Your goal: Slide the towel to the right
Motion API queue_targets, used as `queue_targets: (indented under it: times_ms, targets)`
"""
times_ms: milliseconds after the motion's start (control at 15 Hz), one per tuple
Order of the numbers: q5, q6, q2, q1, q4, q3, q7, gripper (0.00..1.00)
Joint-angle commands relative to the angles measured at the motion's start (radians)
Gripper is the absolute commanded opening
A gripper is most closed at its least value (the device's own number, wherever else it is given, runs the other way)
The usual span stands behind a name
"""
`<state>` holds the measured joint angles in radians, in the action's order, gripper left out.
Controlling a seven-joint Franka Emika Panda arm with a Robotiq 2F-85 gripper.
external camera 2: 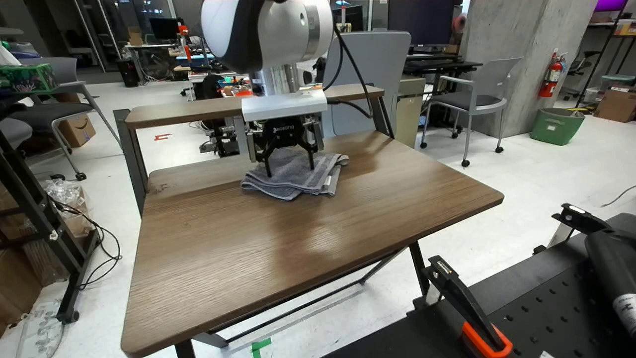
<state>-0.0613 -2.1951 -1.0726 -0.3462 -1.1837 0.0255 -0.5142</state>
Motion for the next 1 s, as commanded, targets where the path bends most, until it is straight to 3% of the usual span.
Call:
queue_targets:
  times_ms: [0, 933]
  targets:
    - [0.0, 0.028, -0.027, -0.001, 0.036, 0.016, -0.005, 1.0]
    - [0.005, -0.026, 0.087, 0.088, -0.197, 0.06, 0.003, 1.0]
